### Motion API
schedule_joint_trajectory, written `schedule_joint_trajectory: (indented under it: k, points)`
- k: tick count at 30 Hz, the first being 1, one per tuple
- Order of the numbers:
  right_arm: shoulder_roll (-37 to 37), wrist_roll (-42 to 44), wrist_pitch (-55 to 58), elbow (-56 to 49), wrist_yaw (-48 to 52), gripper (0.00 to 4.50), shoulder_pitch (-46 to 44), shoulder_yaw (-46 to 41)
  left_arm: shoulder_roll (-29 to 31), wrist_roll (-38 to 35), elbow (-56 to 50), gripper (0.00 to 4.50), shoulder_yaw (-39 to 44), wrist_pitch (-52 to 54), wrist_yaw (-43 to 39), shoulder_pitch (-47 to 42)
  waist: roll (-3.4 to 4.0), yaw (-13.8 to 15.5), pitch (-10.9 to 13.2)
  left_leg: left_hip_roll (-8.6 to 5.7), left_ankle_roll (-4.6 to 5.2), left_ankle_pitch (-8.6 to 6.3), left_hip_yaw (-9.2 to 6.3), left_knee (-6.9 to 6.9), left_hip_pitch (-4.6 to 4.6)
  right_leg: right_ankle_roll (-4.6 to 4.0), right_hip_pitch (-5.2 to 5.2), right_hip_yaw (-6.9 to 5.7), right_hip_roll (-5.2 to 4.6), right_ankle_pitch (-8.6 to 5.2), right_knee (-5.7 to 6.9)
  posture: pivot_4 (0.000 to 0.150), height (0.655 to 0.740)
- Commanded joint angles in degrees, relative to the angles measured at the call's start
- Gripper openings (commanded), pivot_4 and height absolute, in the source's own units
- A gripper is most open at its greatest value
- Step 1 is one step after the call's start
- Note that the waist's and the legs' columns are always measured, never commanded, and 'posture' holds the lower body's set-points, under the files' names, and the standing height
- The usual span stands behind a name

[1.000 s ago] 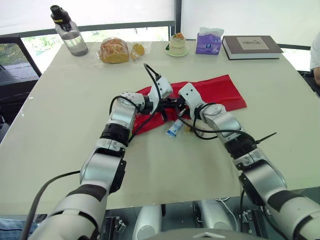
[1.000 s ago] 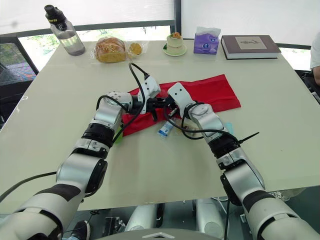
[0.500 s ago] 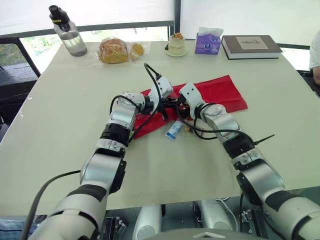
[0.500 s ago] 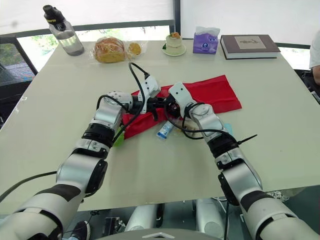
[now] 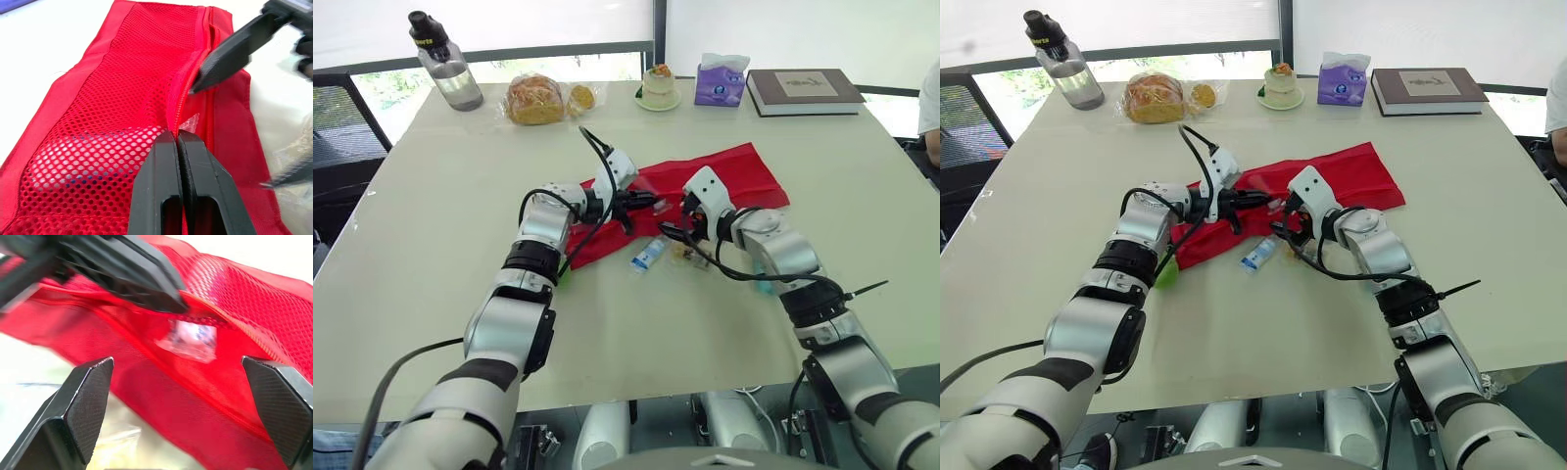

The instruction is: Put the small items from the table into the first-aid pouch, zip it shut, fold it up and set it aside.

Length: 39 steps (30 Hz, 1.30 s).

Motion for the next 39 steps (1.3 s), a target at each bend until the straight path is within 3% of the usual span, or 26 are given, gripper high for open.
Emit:
schedule_joint_trajectory:
  k: [1, 7, 18, 29, 39]
  points:
    - [-2.7, 4.1, 1.9, -9.0, 2.2, 4.43, 1.9, -4.4, 1.3, -0.8, 0.6, 0.00, 1.6, -1.7, 0.5, -1.7, 0.00, 0.1, 0.0, 0.00, 0.00, 0.00, 0.00, 0.00, 0.00, 0.00, 0.00, 0.00, 0.00, 0.00, 0.00, 0.150, 0.7400]
    - [-11.7, 14.2, 7.5, -24.8, 7.9, 4.43, 9.4, -12.8, 2.4, -0.7, 2.0, 0.00, 1.8, -2.7, 0.3, -1.5, 0.00, 0.2, 0.0, -0.01, 0.00, 0.00, 0.00, 0.01, -0.02, 0.00, 0.01, -0.01, -0.02, 0.00, -0.03, 0.150, 0.7400]
    - [-29.6, 29.2, 3.0, -35.7, 21.7, 4.43, 23.9, -32.4, 4.5, -0.3, 3.2, 0.00, 1.7, -3.6, 0.3, -1.3, 0.01, 0.1, 0.0, 0.00, 0.01, 0.00, 0.04, 0.00, 0.01, 0.01, 0.05, 0.05, 0.01, -0.01, -0.09, 0.150, 0.7400]
    - [-41.9, 42.8, 4.2, -27.3, 34.3, 4.43, 30.8, -52.0, 6.7, -0.1, 3.5, 0.00, 1.3, -4.2, -0.8, -0.5, 0.01, 0.2, 0.0, 0.00, 0.01, 0.00, 0.11, 0.01, 0.05, 0.02, 0.10, 0.11, 0.00, -0.01, -0.12, 0.150, 0.7400]
    - [-50.5, 39.0, -2.2, -16.3, 45.4, 4.43, 35.2, -57.9, 7.0, 0.0, 2.8, 0.00, 1.1, -4.0, -1.4, -0.2, 0.02, 0.2, 0.0, 0.00, 0.01, -0.01, 0.15, 0.02, 0.08, 0.03, 0.10, 0.16, 0.01, -0.02, -0.13, 0.150, 0.7400]
